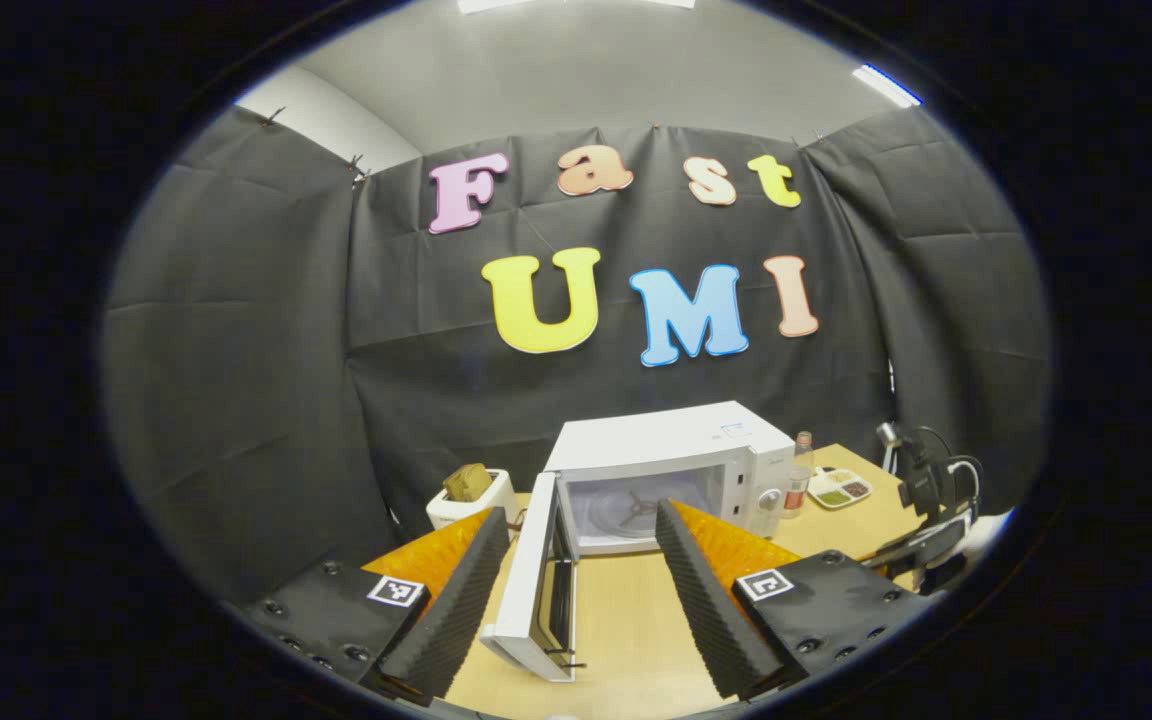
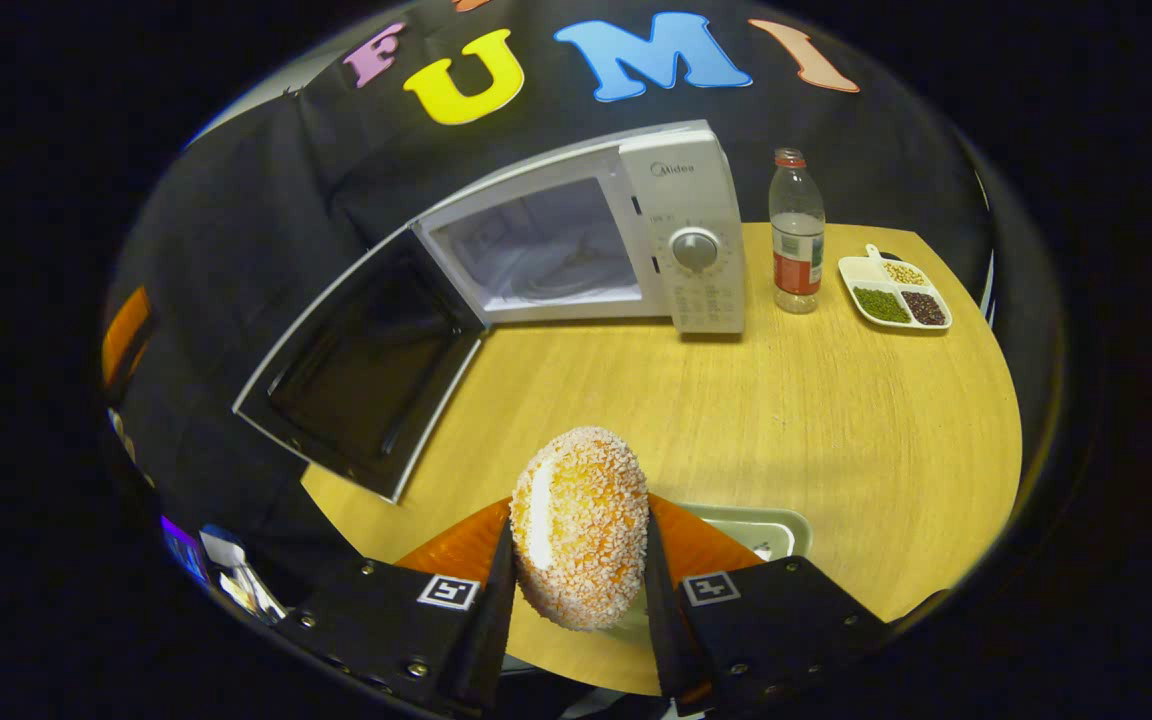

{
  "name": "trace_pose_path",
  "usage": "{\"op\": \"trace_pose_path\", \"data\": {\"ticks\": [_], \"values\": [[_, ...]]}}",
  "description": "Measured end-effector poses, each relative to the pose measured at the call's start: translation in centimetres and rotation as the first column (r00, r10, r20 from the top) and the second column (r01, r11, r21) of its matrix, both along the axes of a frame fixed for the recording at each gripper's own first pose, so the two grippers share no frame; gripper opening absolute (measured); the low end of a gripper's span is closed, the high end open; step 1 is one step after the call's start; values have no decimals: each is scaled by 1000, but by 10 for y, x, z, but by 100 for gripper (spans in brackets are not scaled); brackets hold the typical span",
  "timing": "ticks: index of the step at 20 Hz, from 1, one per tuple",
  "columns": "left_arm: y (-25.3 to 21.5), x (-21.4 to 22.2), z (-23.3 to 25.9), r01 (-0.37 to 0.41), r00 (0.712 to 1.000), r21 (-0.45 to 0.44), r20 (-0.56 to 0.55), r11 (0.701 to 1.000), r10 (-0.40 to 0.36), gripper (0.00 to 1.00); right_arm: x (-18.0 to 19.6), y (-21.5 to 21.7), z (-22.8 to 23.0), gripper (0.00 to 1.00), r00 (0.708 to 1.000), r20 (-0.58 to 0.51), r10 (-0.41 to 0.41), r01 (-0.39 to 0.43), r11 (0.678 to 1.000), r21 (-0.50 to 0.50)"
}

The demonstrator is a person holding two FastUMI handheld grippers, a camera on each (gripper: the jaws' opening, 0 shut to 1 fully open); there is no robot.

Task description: Open the microwave oven with the left hand, put the food in, and close the microwave oven.

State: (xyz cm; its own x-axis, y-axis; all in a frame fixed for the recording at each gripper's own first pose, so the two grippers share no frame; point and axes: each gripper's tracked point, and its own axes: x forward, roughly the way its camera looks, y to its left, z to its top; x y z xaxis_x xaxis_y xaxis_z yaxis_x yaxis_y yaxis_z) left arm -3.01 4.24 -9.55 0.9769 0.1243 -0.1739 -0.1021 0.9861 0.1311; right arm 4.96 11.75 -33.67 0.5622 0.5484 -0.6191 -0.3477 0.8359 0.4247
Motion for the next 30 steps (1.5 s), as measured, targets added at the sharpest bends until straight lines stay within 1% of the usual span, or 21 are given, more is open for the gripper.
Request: {"op": "trace_pose_path", "data": {"ticks": [1,3,5,6,7,8,9,11,13,15,16,19,21,22,23,24,25,26,28,29,30], "values": [[5,1,-2,0,1000,-6,-2,1000,-1,94,9,15,10,59,1000,14,-19,19,999,35],[15,4,-6,9,1000,-12,-9,1000,-9,94,31,39,25,59,997,48,-59,56,996,63],[26,6,-10,17,1000,-9,-21,1000,-17,94,56,63,31,59,992,81,-102,95,992,77],[33,9,-12,20,999,-5,-28,1000,-20,97,72,74,34,59,987,94,-133,124,988,95],[40,13,-13,22,999,-4,-29,1000,-22,97,86,89,35,59,982,94,-164,151,980,126],[44,15,-15,25,999,-4,-32,1000,-25,95,101,102,35,59,976,97,-195,179,972,152],[50,18,-18,25,999,-3,-34,1000,-25,95,119,113,33,59,969,114,-219,200,967,156],[59,23,-25,28,999,-5,-42,1000,-28,95,151,130,26,59,954,145,-262,243,960,140],[69,27,-32,30,998,-6,-50,1000,-31,96,179,153,25,59,938,143,-317,290,940,180],[71,30,-35,44,998,1,-50,999,-44,98,210,168,23,59,915,154,-374,342,918,200],[73,32,-37,49,997,9,-54,999,-48,94,224,175,20,59,906,151,-395,363,910,202],[77,36,-42,71,996,18,-61,997,-70,95,261,184,15,59,871,173,-459,424,882,207],[79,40,-44,79,995,11,-59,997,-78,94,282,178,8,59,841,230,-489,463,872,159],[79,42,-45,81,995,5,-60,997,-81,95,290,178,3,58,832,244,-498,474,867,152],[81,42,-48,82,995,1,-62,997,-82,95,297,181,-2,59,831,246,-499,476,866,150],[82,44,-50,85,994,-3,-62,996,-85,100,303,180,-8,59,824,250,-508,487,861,145],[83,44,-52,84,995,-4,-61,996,-84,98,308,179,-13,59,817,258,-515,498,857,134],[85,44,-53,82,995,0,-65,997,-82,100,311,178,-18,59,811,275,-517,504,855,121],[87,44,-58,81,994,2,-69,997,-80,100,316,179,-27,59,800,293,-524,517,849,106],[88,44,-62,82,994,-1,-73,997,-82,98,319,179,-29,59,793,310,-525,522,847,99],[88,43,-64,84,994,-1,-76,996,-84,100,322,177,-33,59,785,319,-531,532,842,90]]}}
